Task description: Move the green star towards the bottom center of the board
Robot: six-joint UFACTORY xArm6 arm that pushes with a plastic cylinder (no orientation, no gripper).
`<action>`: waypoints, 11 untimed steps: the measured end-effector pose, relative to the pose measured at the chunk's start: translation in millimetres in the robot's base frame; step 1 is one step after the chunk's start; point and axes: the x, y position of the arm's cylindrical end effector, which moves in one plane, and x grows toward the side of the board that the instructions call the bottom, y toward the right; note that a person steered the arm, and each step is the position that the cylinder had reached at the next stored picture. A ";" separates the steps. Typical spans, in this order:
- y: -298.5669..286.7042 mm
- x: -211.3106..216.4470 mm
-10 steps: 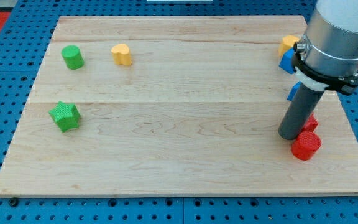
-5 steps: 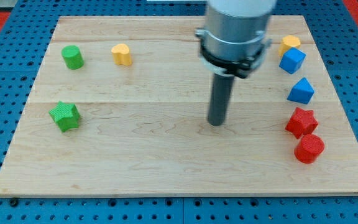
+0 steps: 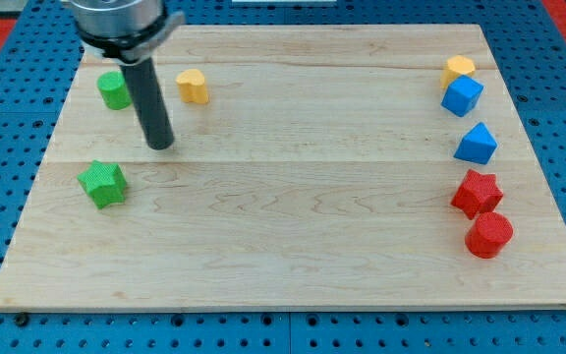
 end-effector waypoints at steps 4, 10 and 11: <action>-102.2 86.2; 85.1 100.7; 55.7 117.5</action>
